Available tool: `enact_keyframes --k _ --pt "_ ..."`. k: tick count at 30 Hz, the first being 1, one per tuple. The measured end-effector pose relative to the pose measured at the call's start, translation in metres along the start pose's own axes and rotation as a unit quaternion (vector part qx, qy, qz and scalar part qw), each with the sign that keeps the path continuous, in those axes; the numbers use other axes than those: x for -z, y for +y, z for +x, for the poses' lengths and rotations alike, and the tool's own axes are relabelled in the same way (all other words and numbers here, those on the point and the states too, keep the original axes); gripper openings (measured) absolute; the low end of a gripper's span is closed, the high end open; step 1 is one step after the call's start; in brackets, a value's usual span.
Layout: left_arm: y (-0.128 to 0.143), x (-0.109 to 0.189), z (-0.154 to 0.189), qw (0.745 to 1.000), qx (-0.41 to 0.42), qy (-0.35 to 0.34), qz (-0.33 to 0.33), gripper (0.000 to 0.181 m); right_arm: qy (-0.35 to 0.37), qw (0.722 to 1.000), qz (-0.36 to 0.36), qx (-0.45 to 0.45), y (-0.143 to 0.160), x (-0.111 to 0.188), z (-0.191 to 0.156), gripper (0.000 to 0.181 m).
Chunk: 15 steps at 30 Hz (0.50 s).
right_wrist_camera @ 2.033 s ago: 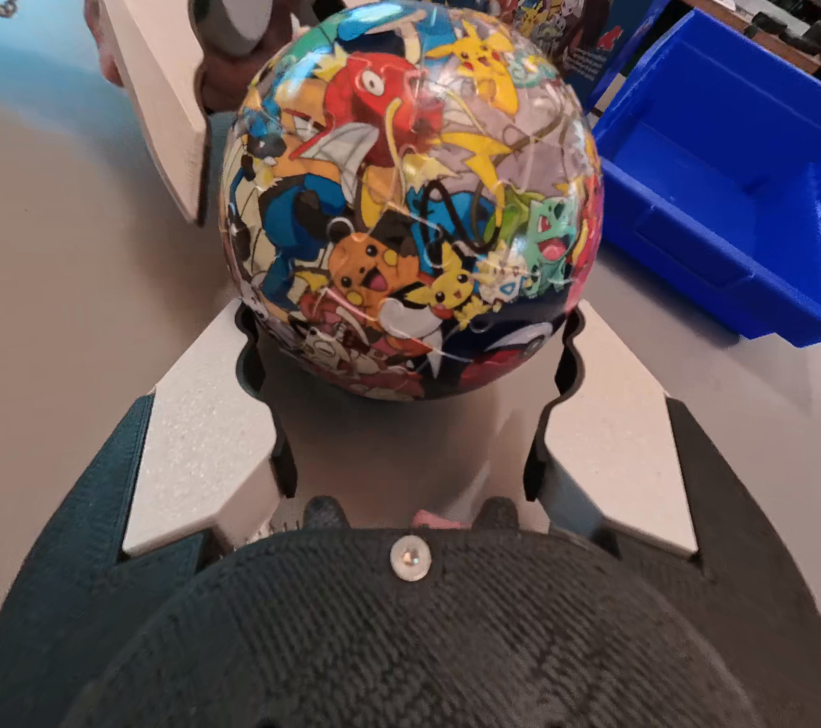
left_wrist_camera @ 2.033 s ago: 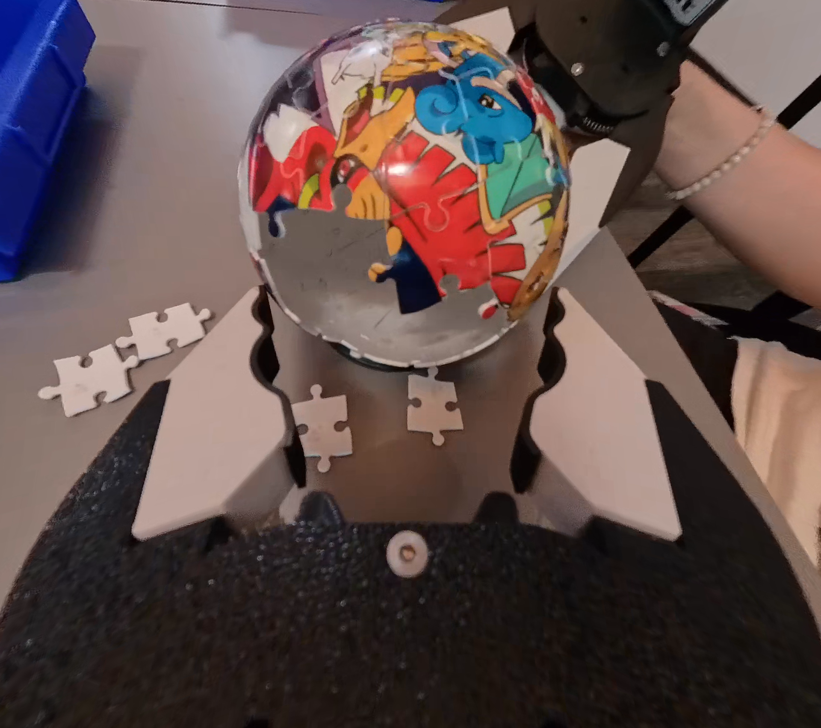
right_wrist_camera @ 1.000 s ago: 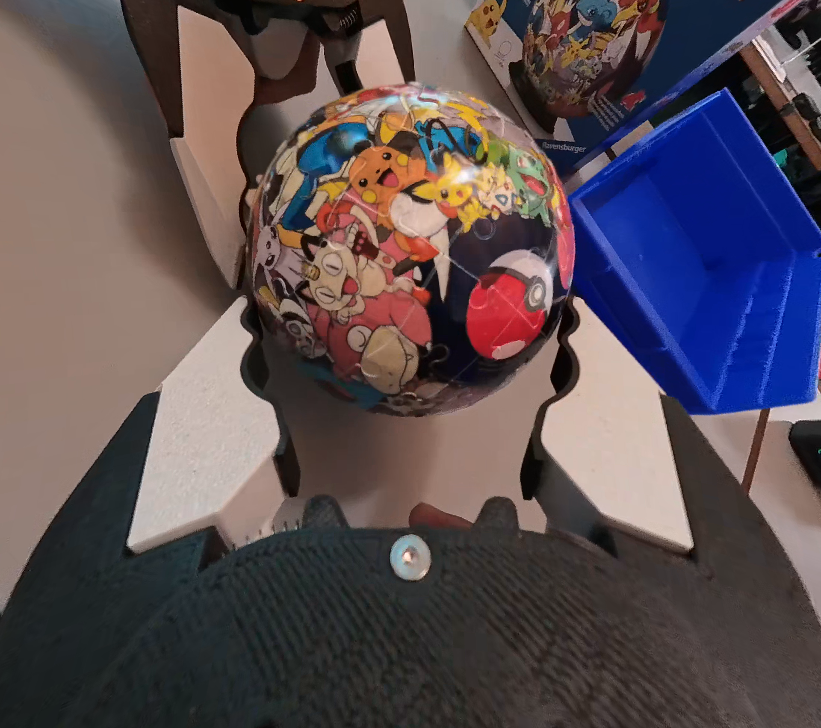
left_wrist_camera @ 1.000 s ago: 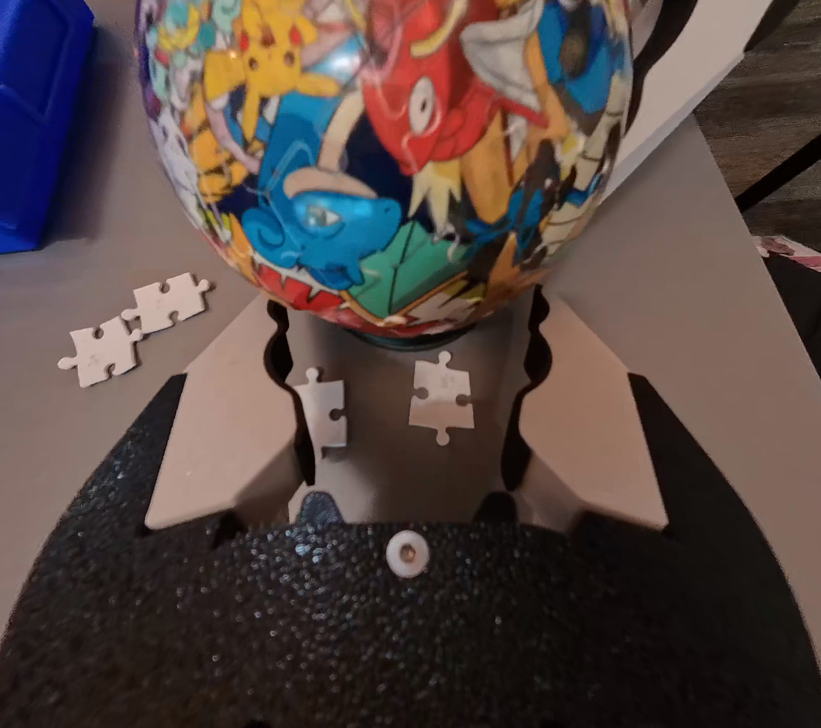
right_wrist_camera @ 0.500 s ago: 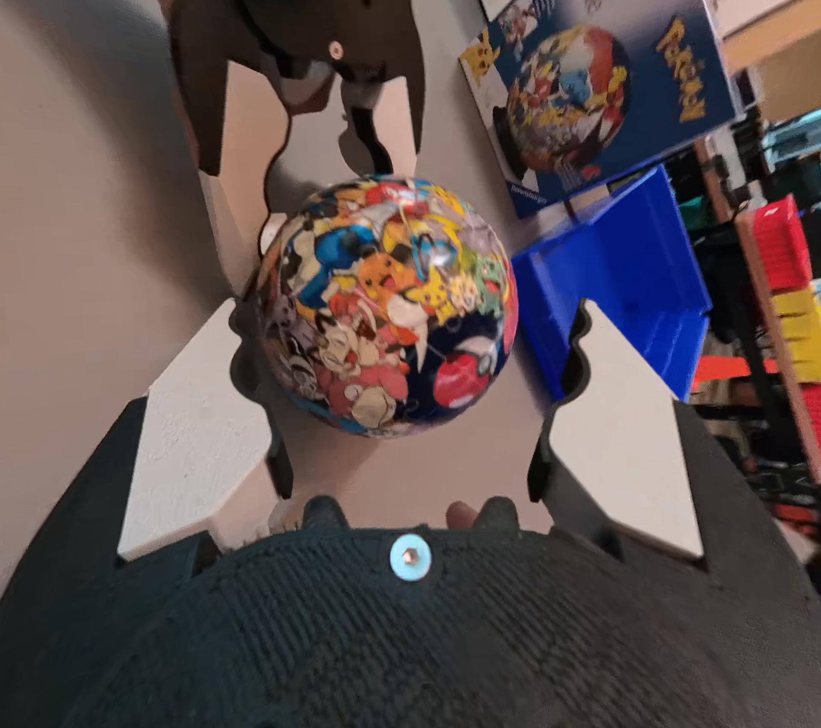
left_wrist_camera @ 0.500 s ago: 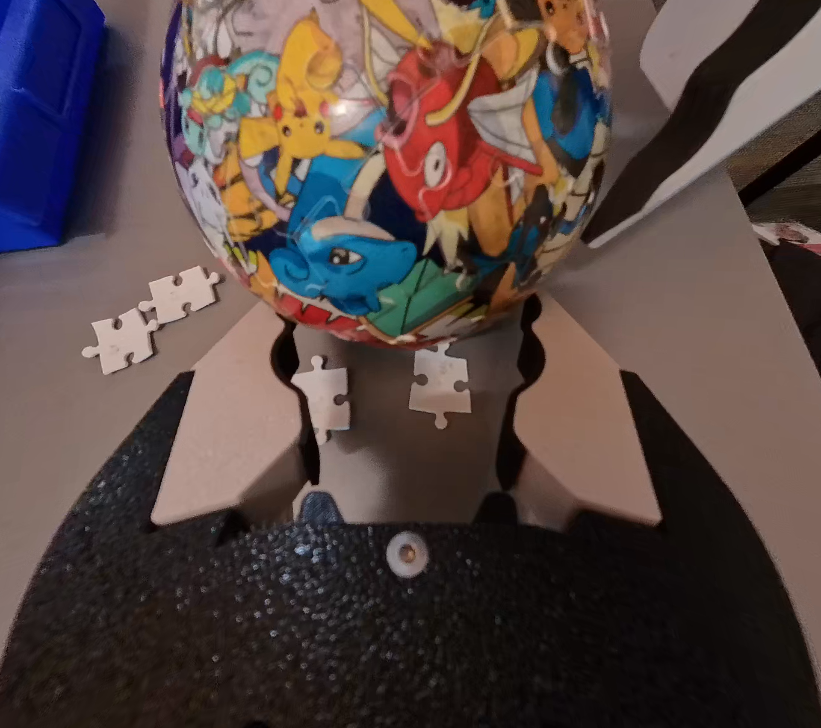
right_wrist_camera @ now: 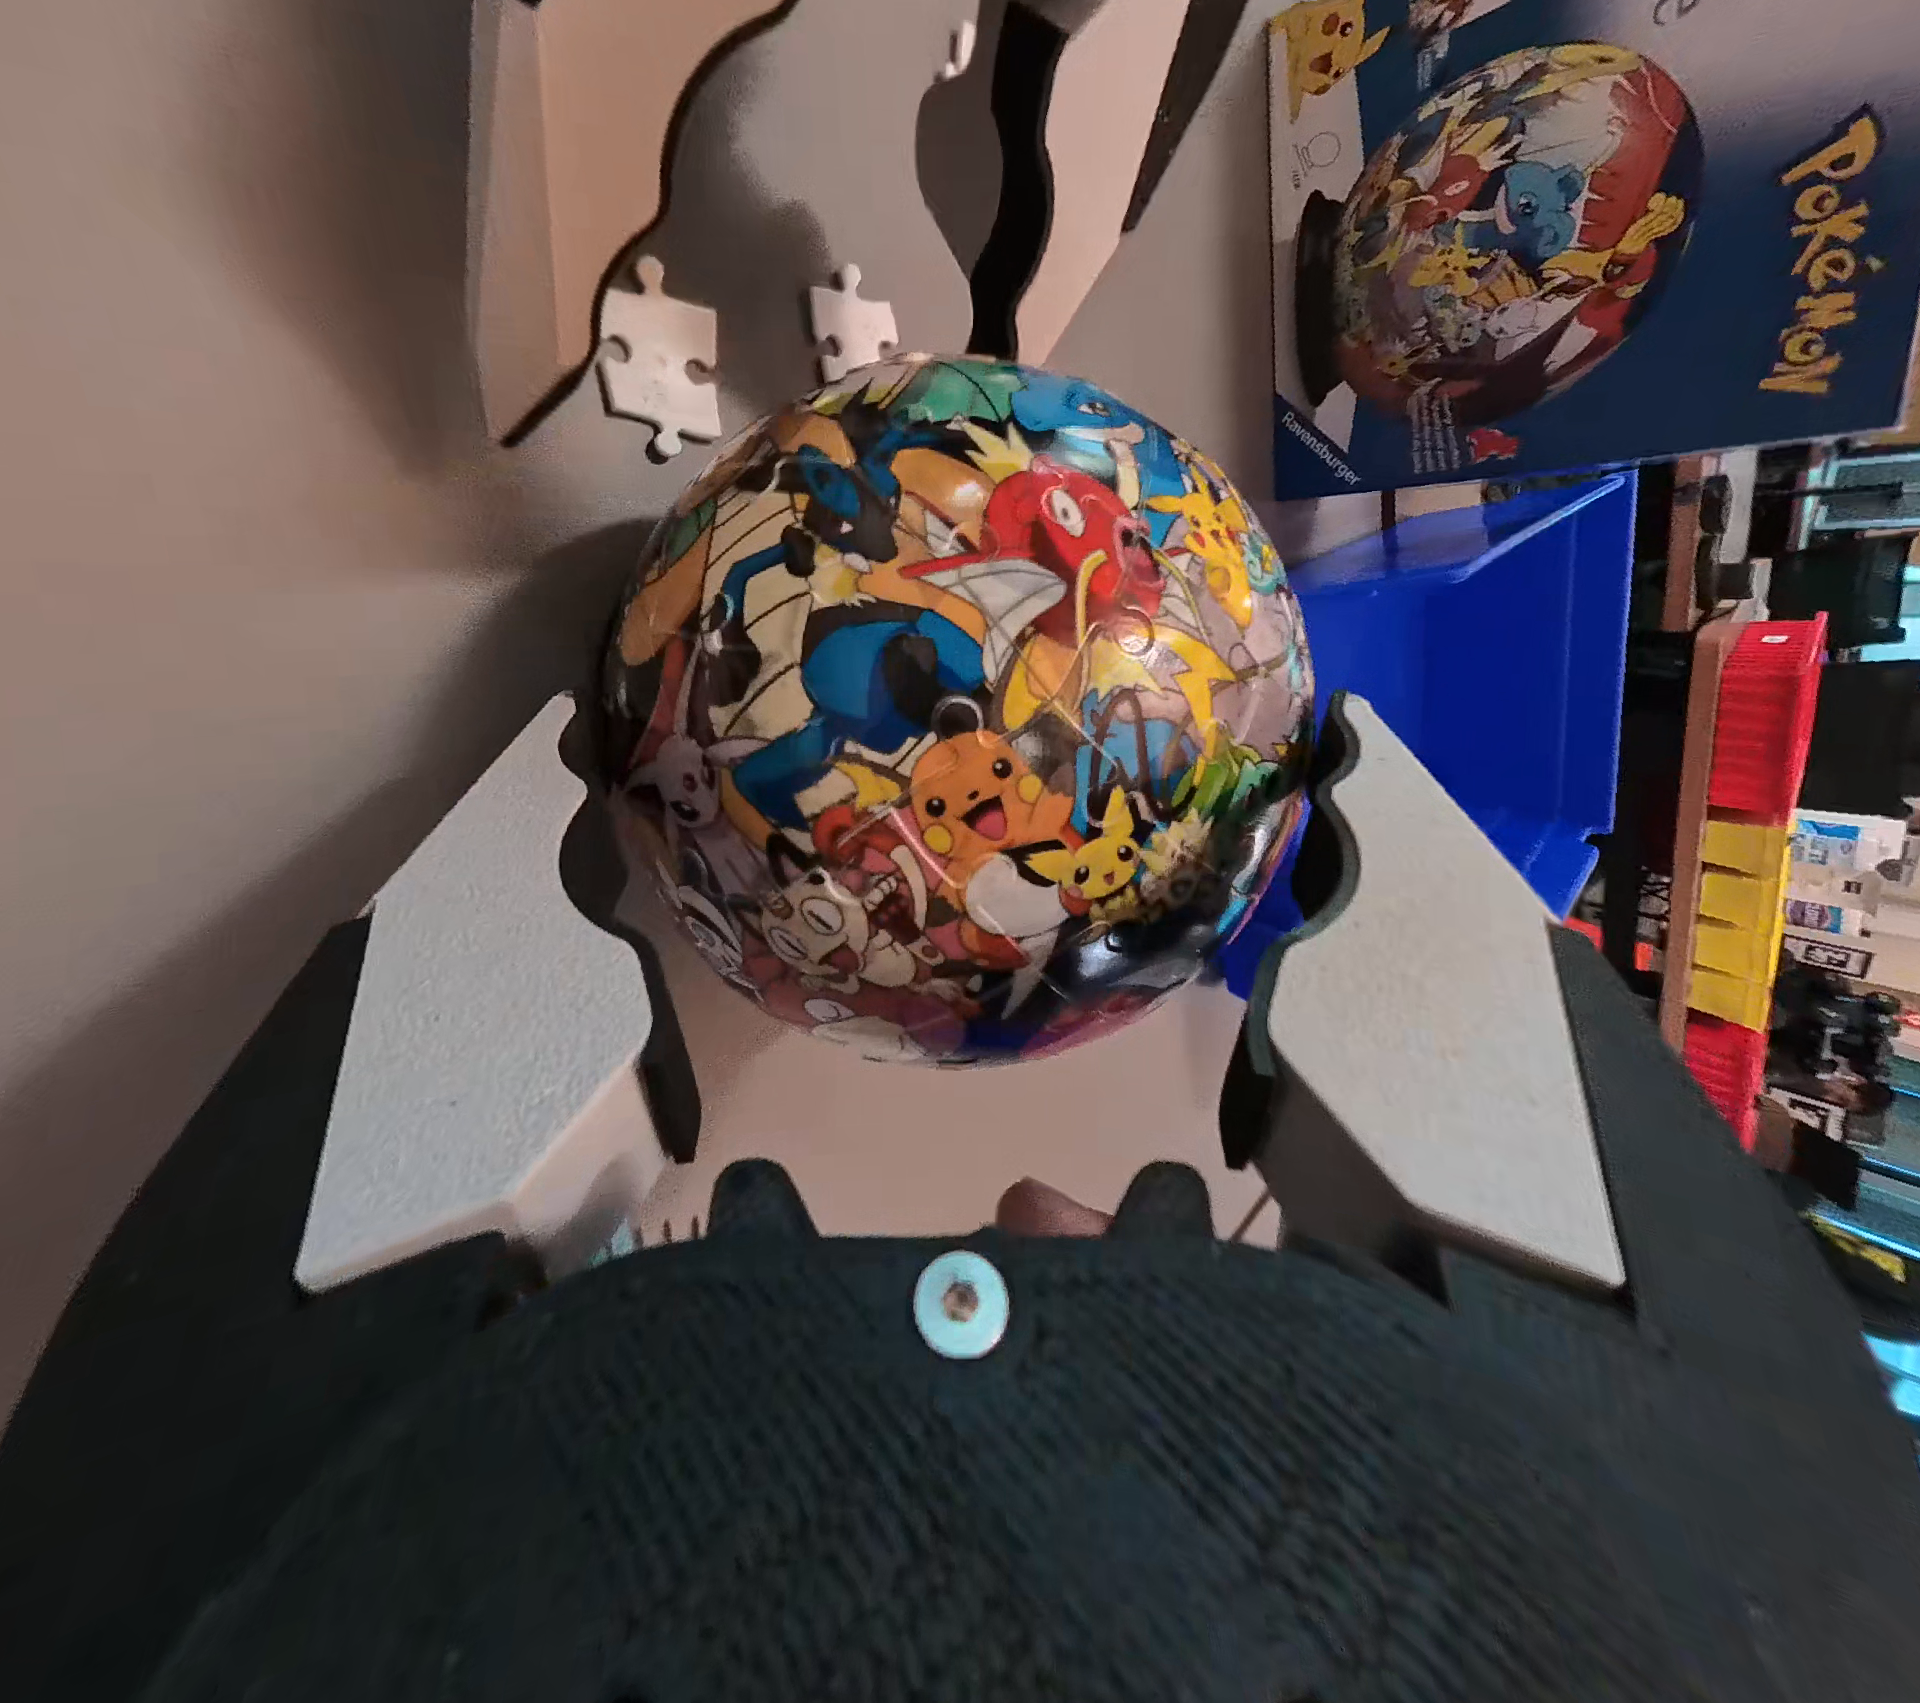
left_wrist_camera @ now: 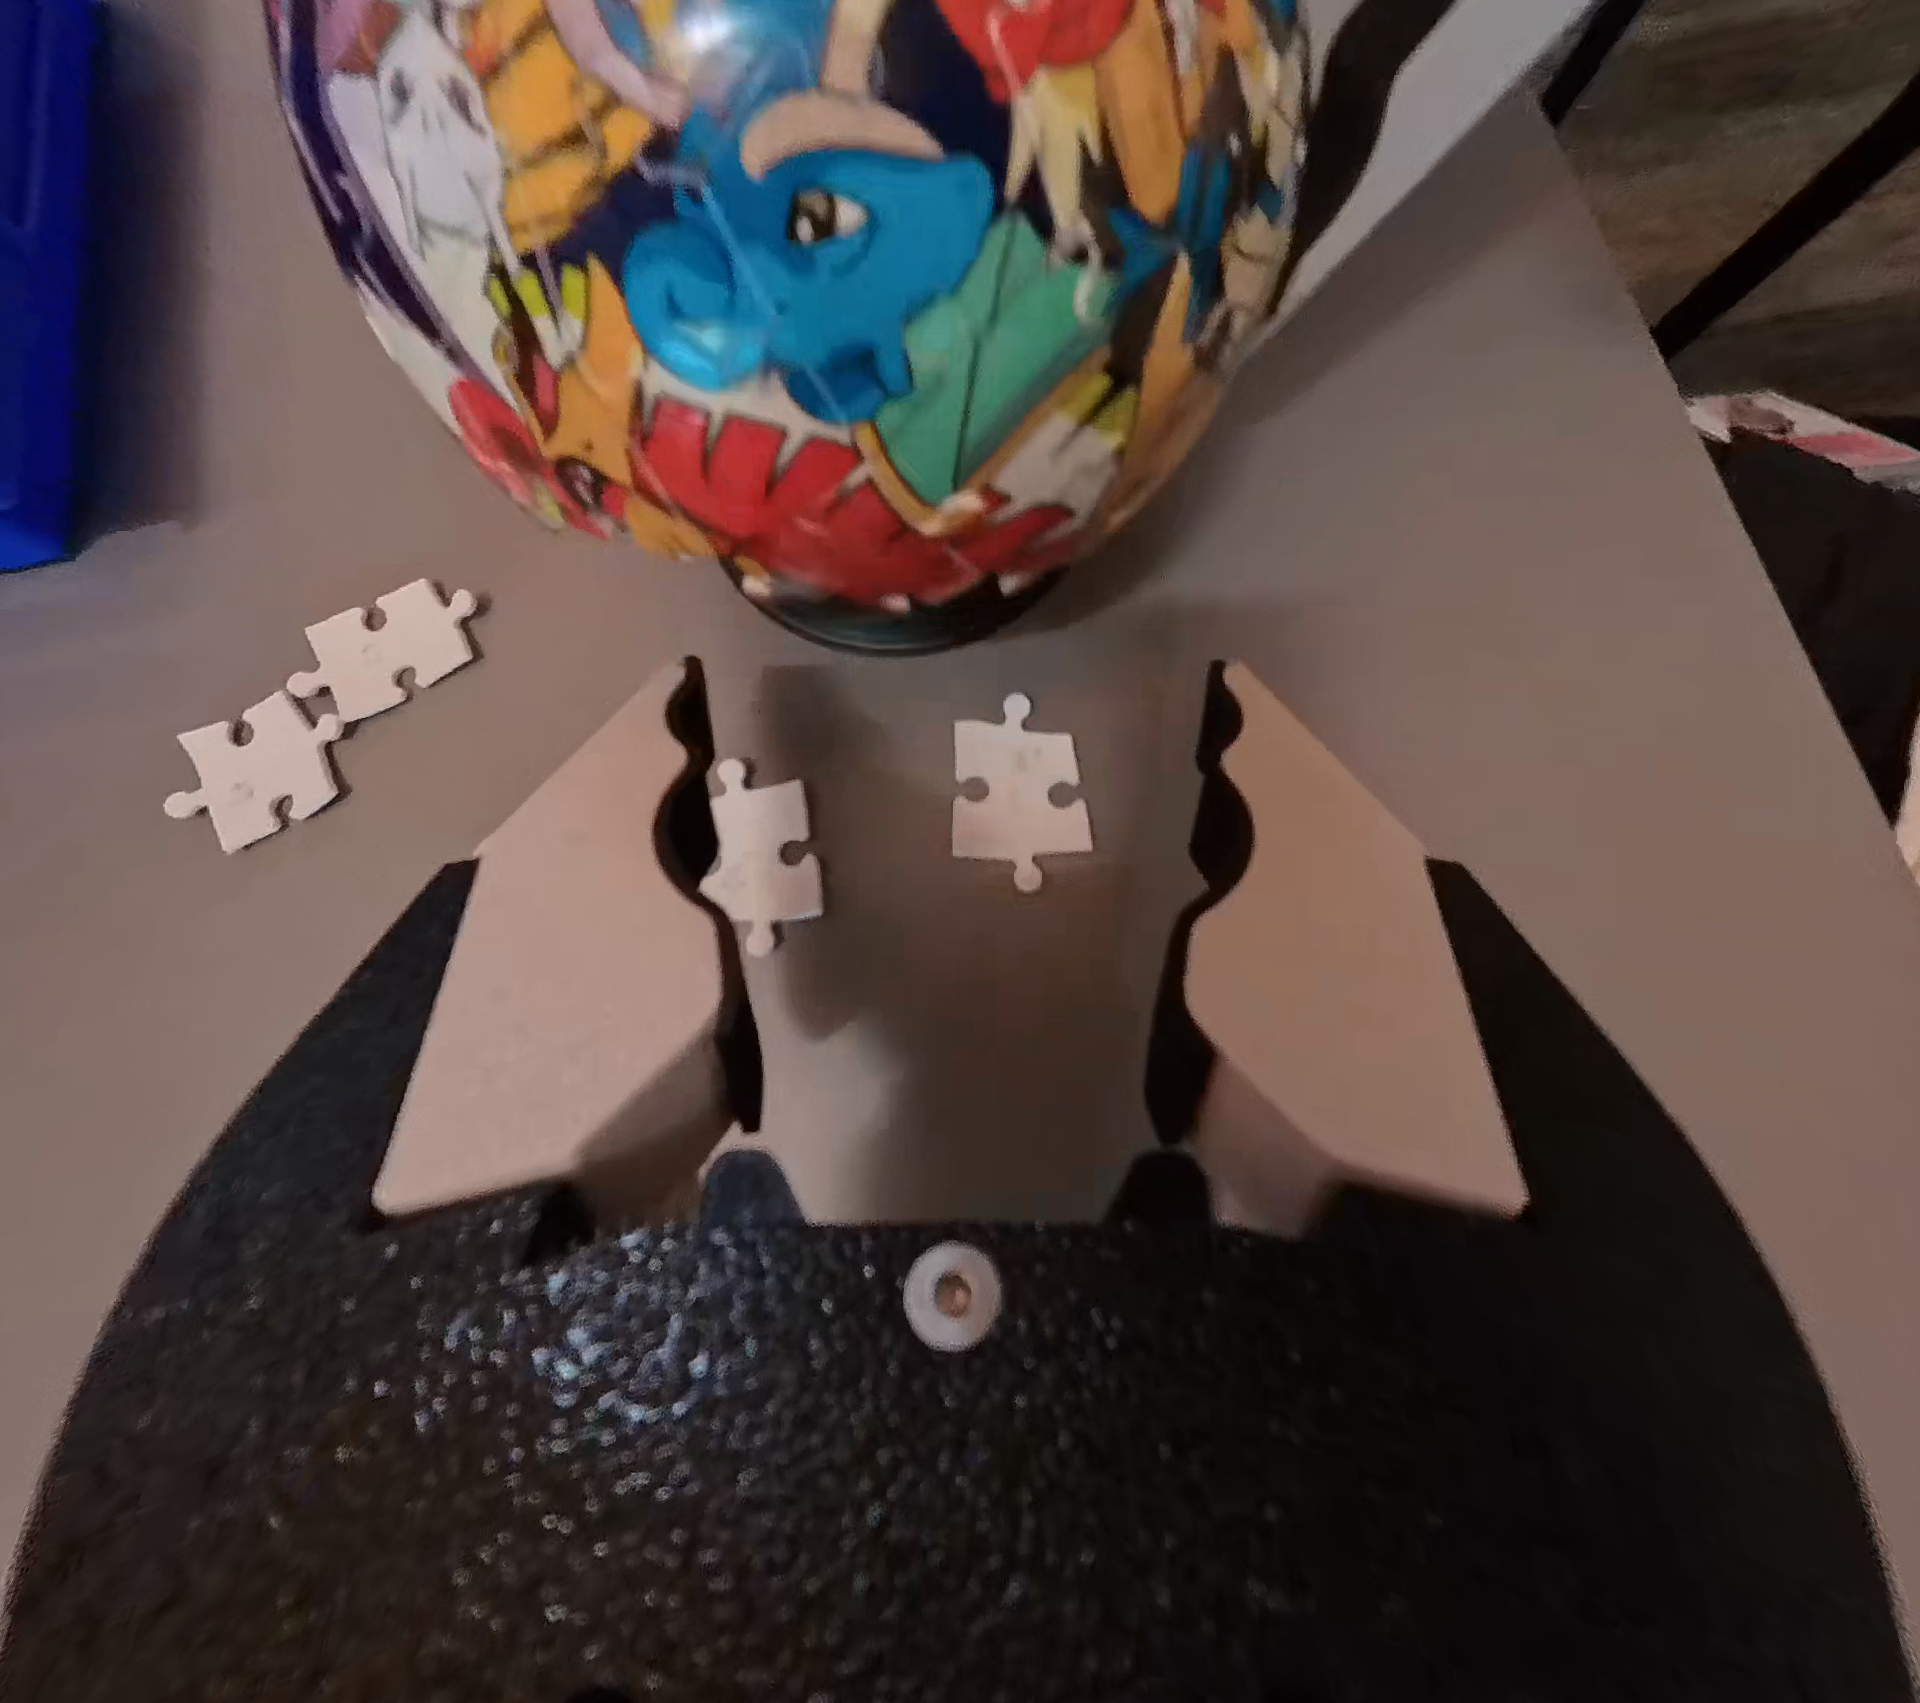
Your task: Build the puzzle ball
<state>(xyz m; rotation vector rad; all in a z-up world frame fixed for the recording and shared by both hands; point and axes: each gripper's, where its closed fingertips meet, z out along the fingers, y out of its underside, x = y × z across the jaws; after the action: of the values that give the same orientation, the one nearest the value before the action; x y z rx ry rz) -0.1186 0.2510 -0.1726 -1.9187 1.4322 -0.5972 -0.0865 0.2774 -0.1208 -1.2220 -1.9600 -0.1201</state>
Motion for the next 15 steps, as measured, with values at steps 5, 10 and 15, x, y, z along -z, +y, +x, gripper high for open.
enact_keyframes --k 5,10,15 --pt "-0.012 0.014 0.012 0.994 0.036 0.081 0.070 0.067 -0.004 0.999 0.025 -0.040 0.002 0.003 0.001 0.130" --pt "-0.034 0.025 0.024 0.954 0.138 0.200 0.175 0.053 0.004 0.997 0.040 -0.059 0.004 0.003 0.000 0.130" --pt "-0.048 0.036 0.024 0.915 0.192 0.259 0.243 0.041 0.002 0.997 0.032 -0.069 0.010 0.003 0.000 0.129"
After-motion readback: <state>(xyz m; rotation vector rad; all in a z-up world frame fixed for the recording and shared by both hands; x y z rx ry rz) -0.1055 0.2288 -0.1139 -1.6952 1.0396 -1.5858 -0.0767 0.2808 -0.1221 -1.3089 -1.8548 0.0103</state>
